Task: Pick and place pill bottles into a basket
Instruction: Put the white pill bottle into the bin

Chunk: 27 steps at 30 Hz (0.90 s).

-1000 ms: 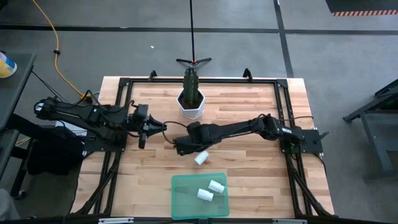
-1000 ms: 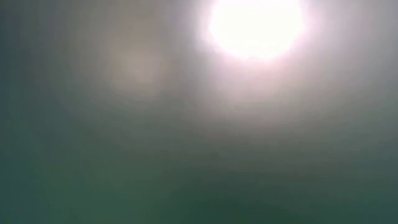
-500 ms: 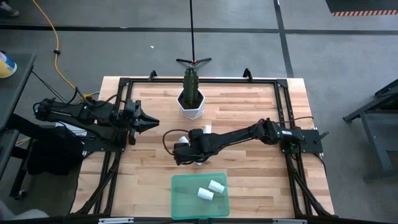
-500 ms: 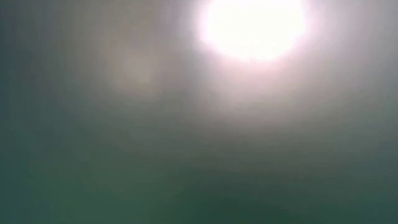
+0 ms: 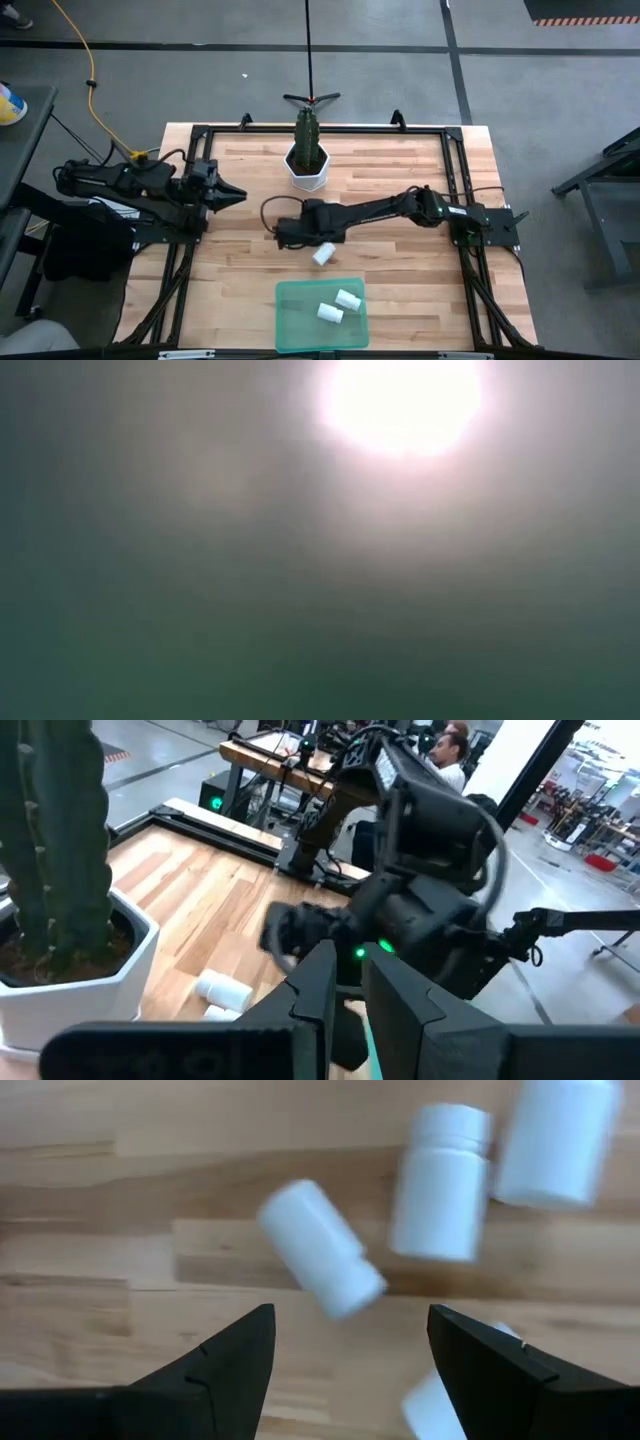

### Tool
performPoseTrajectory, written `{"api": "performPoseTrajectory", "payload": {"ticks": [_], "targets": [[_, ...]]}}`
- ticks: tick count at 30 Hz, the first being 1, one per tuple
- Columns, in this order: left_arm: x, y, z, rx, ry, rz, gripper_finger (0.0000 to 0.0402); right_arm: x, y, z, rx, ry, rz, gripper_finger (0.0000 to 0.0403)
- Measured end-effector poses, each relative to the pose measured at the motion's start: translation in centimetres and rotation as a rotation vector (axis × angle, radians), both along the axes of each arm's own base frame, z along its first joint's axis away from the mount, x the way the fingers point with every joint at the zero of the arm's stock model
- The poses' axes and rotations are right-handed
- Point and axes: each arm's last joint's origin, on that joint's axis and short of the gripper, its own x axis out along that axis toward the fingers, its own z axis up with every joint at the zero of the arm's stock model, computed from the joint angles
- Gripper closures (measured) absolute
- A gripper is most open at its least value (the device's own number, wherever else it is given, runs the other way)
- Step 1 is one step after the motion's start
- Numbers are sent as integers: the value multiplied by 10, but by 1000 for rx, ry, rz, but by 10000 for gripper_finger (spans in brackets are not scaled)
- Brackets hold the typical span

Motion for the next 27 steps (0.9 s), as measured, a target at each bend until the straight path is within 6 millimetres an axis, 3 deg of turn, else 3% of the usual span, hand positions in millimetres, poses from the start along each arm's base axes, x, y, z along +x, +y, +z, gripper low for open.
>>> {"api": "performPoseTrajectory", "payload": {"ticks": [14, 27], "targets": [[-1, 0, 1, -2, -6, -2, 312, 6, -21, 0, -62, 99, 572, 151], [-1, 0, 1, -3, -7, -1, 312, 14, -23, -20, 2, 113, 743, 151]]}}
